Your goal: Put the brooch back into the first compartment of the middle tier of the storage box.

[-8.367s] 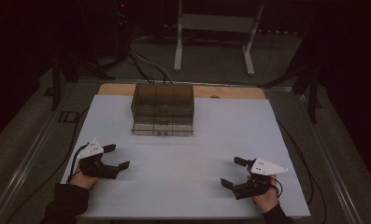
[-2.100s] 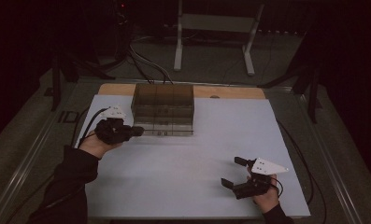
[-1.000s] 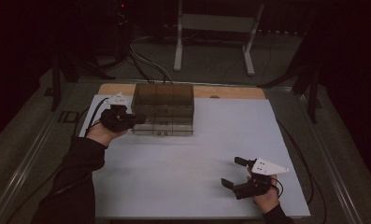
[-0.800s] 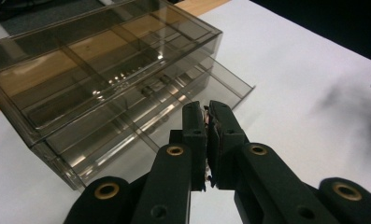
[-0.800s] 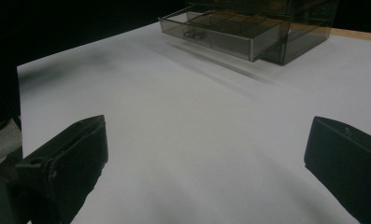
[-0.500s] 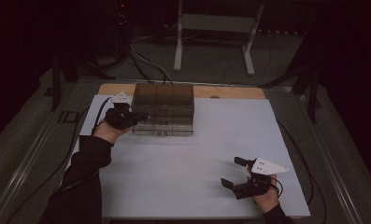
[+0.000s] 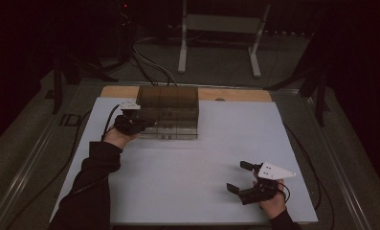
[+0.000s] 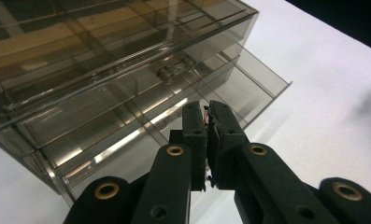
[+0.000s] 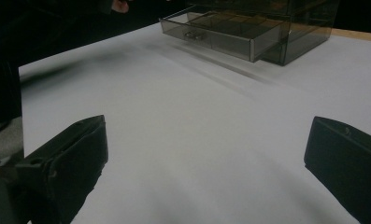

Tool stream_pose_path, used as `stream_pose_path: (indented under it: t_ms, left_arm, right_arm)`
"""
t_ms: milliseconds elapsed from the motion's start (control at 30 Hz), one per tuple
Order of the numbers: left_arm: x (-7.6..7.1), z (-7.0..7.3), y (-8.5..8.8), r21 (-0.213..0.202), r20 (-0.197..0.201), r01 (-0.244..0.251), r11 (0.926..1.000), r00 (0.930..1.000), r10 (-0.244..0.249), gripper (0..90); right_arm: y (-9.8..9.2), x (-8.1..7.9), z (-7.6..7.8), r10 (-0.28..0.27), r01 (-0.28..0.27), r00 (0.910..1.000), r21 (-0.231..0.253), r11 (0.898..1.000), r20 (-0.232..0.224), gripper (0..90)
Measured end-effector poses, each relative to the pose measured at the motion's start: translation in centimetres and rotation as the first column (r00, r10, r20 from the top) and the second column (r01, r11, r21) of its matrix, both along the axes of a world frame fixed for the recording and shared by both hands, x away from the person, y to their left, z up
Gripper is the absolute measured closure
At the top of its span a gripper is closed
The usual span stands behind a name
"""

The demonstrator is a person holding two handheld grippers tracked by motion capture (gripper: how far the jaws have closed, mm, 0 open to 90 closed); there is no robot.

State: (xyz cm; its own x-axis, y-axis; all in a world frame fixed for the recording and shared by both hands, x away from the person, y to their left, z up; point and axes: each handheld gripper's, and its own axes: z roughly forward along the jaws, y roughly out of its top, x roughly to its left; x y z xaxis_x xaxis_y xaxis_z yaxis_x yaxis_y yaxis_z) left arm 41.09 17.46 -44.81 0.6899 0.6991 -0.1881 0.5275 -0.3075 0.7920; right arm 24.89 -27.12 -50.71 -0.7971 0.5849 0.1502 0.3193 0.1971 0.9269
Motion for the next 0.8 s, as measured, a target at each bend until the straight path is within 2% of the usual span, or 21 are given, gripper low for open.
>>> stream_pose_path:
  t_ms: [67,333,367,567,800]
  left_arm:
    - [0.2,-0.3,0.1,0.012,0.003,-0.012,0.9998,0.9999,0.012,87.1]
    - [0.7,-1.5,0.4,-0.002,-0.006,-0.049,0.9988,0.9988,0.049,87.1]
    - [0.8,-1.7,0.5,-0.01,-0.011,-0.051,0.9986,0.9986,0.051,87.1]
    - [1.1,-2.6,0.4,0.009,-0.031,-0.058,0.9983,0.9978,0.058,87.1]
    - [1.4,-3.2,0.3,0.016,-0.026,-0.065,0.9978,0.9975,0.065,87.0]
  right_arm:
    - [0.0,-0.1,0.0,0.001,-0.001,1.0,-0.003,1.0,0.004,0.0]
    - [0.0,0.0,0.0,0.003,-0.003,1.0,0.001,1.0,0.001,0.0]
    - [0.0,0.0,0.0,0.004,-0.004,1.0,0.002,1.0,-0.001,0.0]
    - [0.0,0.0,0.0,0.004,-0.004,1.0,0.002,1.0,-0.001,0.0]
    - [0.1,0.0,0.0,0.006,-0.006,1.0,0.0,1.0,0.001,0.0]
